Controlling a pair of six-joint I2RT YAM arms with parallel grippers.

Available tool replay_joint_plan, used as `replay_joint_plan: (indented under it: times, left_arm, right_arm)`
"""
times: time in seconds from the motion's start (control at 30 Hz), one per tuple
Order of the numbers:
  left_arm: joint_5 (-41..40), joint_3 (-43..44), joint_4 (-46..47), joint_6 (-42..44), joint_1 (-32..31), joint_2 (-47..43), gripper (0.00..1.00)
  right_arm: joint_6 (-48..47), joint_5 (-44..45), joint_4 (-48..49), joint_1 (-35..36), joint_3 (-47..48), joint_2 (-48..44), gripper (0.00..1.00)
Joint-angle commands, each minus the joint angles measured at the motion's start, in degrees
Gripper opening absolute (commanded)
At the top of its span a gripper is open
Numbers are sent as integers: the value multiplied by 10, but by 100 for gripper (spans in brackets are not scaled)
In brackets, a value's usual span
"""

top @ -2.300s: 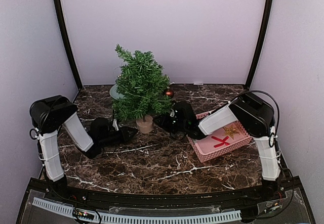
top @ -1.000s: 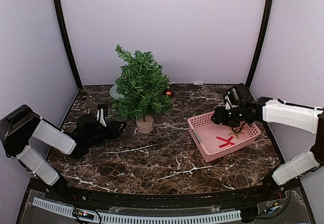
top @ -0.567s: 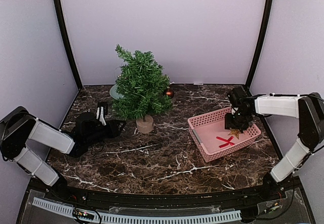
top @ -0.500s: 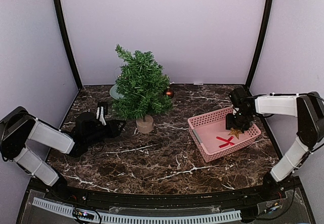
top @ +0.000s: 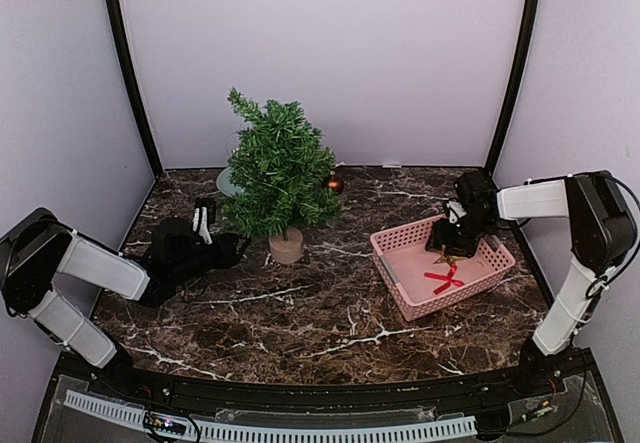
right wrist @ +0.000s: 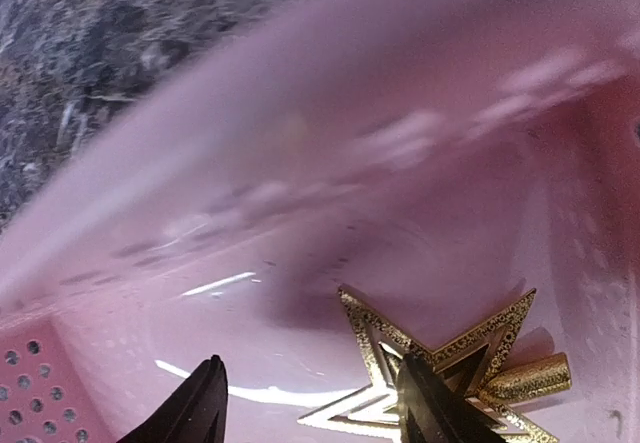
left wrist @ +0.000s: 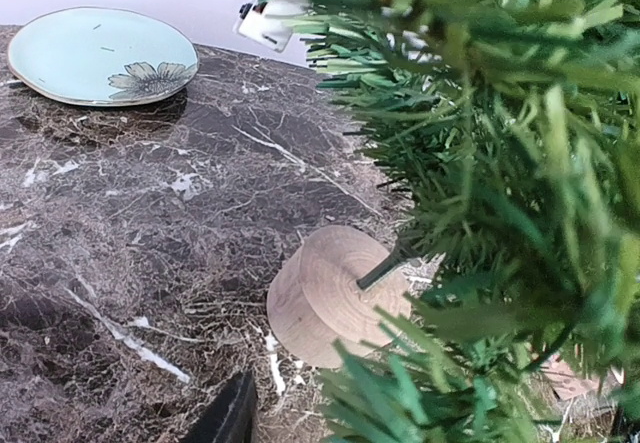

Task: Decorate the small christmas tree

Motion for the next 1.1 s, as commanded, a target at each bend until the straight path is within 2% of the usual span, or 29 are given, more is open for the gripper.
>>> replay_joint_plan:
  times: [0.0, 0.1, 0.2, 0.4, 0.47, 0.63, 0.77, 1.07]
  left_arm:
    - [0, 14, 5, 9, 3, 9, 43]
    - [3, 16, 5, 10, 2, 11, 43]
    - [2, 18, 3, 11, 2, 8, 44]
    - [5, 23, -4, 12, 2, 10, 43]
    - [5, 24, -2, 11, 3, 12, 43]
    - [16, 28, 10, 7, 3, 25, 43]
    - [19, 27, 15, 7, 2, 25, 43]
    - [27, 31, 14, 17, 2, 22, 44]
  right_arm:
    - [-65, -92, 29, 22, 36, 17, 57]
    - [-97, -75, 22, 38, 50, 3, 54]
    - [-95, -51, 39, 44, 26, -50, 53]
    - [-52, 69, -24, 37, -11, -135, 48]
    - [-56, 97, -50, 11, -17, -135, 46]
    - [-70, 91, -50, -35, -13, -95, 40]
    - [-124, 140, -80, -35, 32, -64, 28]
    - [-188, 247, -99, -19, 35, -58, 33]
